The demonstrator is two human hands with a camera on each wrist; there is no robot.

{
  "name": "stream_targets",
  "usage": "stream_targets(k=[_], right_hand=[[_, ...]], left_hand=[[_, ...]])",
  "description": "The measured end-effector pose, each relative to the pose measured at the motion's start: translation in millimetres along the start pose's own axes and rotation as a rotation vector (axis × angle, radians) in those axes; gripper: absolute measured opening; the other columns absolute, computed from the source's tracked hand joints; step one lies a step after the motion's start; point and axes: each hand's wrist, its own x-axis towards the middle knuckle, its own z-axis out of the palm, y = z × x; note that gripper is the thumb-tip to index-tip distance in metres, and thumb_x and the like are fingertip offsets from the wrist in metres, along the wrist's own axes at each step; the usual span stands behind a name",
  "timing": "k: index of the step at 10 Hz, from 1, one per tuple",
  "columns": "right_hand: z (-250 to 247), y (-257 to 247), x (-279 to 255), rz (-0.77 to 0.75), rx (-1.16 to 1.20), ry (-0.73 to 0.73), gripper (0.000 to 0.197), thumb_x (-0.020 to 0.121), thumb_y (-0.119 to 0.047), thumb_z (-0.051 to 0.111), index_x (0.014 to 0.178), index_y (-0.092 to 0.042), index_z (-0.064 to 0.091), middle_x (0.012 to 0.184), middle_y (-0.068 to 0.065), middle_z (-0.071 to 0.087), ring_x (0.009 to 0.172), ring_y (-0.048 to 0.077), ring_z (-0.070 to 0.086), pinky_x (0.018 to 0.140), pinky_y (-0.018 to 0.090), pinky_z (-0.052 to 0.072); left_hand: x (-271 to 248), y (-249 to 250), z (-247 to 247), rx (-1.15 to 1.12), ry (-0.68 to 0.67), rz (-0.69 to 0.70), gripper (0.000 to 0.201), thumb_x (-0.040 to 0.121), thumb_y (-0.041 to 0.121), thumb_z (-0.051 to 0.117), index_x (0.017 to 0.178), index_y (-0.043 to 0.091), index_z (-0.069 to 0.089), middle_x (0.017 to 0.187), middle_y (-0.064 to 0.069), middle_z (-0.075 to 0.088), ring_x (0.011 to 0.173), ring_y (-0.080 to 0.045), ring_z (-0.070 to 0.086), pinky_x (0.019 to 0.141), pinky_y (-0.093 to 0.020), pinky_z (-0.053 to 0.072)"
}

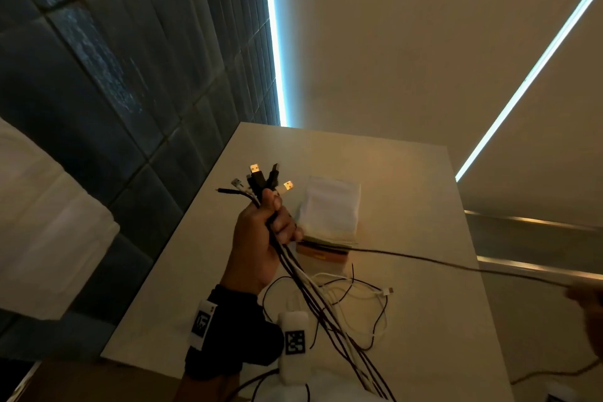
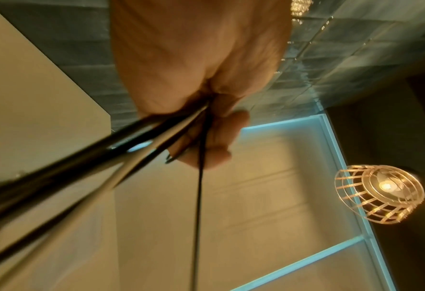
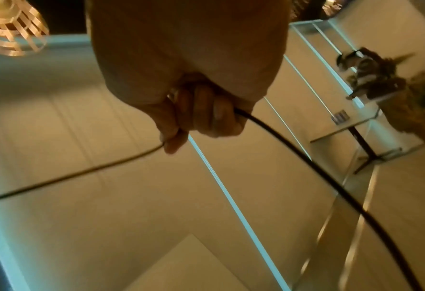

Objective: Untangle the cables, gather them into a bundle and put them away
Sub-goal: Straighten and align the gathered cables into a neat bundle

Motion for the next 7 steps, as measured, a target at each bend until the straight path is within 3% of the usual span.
stream_targets(k=[1,2,3,4,5,6,7], right_hand=[[26,-96,-43,-0.065,-0.183,-0.371,0.071,0.035,-0.104,0.030,0.059,-0.048,0.067,0.074,-0.016,0.065,0.082,0.018,0.066,0.073,0.030,0.047],[33,-217,-96,-0.273,-0.169,-0.515,0.024,0.073,-0.069,0.062,0.083,-0.048,0.067,0.089,-0.025,0.069,0.095,-0.001,0.064,0.081,0.016,0.043],[53,-303,-126,-0.518,0.248,-0.515,0.025,0.084,-0.048,0.053,0.104,-0.042,0.067,0.102,-0.034,0.065,0.100,-0.012,0.060,0.080,0.008,0.048],[71,-364,-149,-0.736,0.408,-0.569,0.036,0.089,-0.053,0.053,0.113,-0.031,0.068,0.109,-0.023,0.066,0.100,-0.004,0.062,0.082,0.011,0.049],[83,-390,-158,-0.822,0.495,-0.485,0.020,0.089,-0.034,0.065,0.099,-0.021,0.075,0.090,-0.009,0.071,0.083,0.008,0.066,0.073,0.026,0.053],[81,-395,-156,-0.842,0.555,-0.367,0.019,0.086,-0.033,0.065,0.081,-0.018,0.075,0.072,-0.008,0.065,0.066,0.011,0.060,0.061,0.031,0.050],[70,-387,-149,-0.834,0.483,-0.254,0.014,0.088,-0.027,0.062,0.082,-0.019,0.072,0.072,-0.012,0.065,0.067,0.008,0.060,0.060,0.020,0.048]], left_hand=[[1,-5,11,-0.031,-0.104,0.012,0.027,0.093,0.034,0.041,0.075,0.014,0.040,0.048,0.008,0.026,0.037,-0.006,0.021,0.040,-0.023,0.024],[-2,-9,23,-0.046,-0.161,0.013,0.026,0.092,0.033,0.042,0.075,0.014,0.039,0.049,0.007,0.024,0.039,-0.006,0.018,0.040,-0.022,0.020],[-5,-14,36,-0.050,-0.185,-0.006,0.024,0.088,0.033,0.046,0.074,0.014,0.039,0.049,0.007,0.023,0.038,-0.007,0.018,0.039,-0.020,0.022],[-7,-14,42,-0.029,-0.185,-0.005,0.025,0.088,0.033,0.045,0.074,0.013,0.040,0.049,0.006,0.023,0.038,-0.007,0.018,0.039,-0.019,0.022],[-11,-11,43,0.004,-0.170,-0.007,0.025,0.088,0.034,0.045,0.075,0.013,0.040,0.049,0.006,0.024,0.039,-0.007,0.018,0.039,-0.020,0.023],[-12,-8,38,0.035,-0.136,-0.031,0.028,0.092,0.035,0.042,0.077,0.012,0.041,0.050,0.003,0.033,0.039,-0.011,0.031,0.043,-0.024,0.038],[-9,-8,28,0.068,-0.151,-0.116,0.034,0.100,0.031,0.034,0.078,0.011,0.050,0.071,-0.013,0.068,0.066,-0.029,0.068,0.063,-0.038,0.057]])
